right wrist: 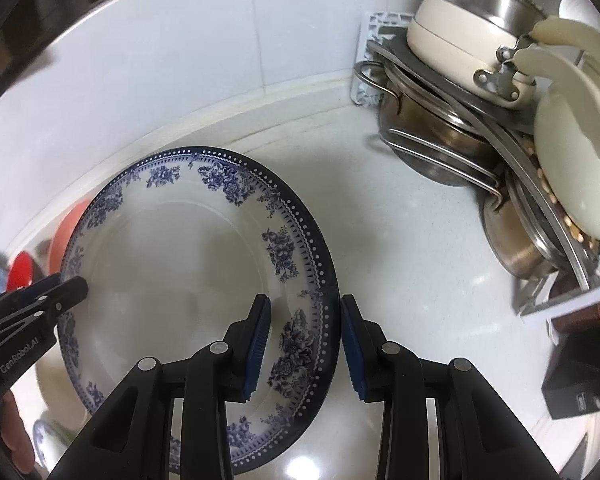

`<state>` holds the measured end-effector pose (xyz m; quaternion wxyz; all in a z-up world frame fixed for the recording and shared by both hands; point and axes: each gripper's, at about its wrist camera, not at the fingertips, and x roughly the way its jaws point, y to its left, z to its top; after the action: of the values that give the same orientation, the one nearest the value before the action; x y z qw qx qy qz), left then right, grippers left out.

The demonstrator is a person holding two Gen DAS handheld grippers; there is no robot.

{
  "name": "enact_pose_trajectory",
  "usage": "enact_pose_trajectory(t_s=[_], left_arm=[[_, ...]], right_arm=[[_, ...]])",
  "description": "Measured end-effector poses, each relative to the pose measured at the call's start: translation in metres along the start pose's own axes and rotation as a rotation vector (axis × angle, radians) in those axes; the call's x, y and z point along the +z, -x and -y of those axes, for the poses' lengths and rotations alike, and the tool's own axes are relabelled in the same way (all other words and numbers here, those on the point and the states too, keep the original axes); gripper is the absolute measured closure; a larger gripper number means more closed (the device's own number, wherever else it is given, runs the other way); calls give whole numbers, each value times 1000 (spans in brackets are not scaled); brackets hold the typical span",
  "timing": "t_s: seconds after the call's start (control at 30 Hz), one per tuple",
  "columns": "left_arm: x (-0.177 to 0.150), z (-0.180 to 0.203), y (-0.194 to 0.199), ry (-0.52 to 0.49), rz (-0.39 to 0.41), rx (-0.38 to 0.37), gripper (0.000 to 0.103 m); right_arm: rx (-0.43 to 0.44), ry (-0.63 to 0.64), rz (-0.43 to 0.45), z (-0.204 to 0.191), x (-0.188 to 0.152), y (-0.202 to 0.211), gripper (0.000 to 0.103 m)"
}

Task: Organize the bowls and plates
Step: 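Lift the smaller plate with both tools and carry it toward the plate stack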

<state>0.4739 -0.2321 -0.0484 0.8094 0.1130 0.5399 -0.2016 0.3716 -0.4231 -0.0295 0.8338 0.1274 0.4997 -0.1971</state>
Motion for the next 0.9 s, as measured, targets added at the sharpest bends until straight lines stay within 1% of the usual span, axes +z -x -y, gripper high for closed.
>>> enact_pose_trajectory(t_s=[0.23, 0.4, 0.47, 0.67, 0.9], left_arm=[[-45, -30, 35, 53, 27, 33, 69], [-81, -57, 59, 111, 44, 48, 69], [-95, -68, 67, 147, 53, 50, 69], [-140, -99, 87, 244, 82, 86, 69], [-190, -139, 115, 337, 110, 137, 69]], right_arm=[[41, 44, 12, -28, -29, 19, 66], [69, 77, 24, -52, -52, 33, 66], [81, 96, 27, -63, -63, 38, 66], [106, 177, 38, -99, -92, 52, 66], [168, 269, 35, -142, -122, 65, 66]])
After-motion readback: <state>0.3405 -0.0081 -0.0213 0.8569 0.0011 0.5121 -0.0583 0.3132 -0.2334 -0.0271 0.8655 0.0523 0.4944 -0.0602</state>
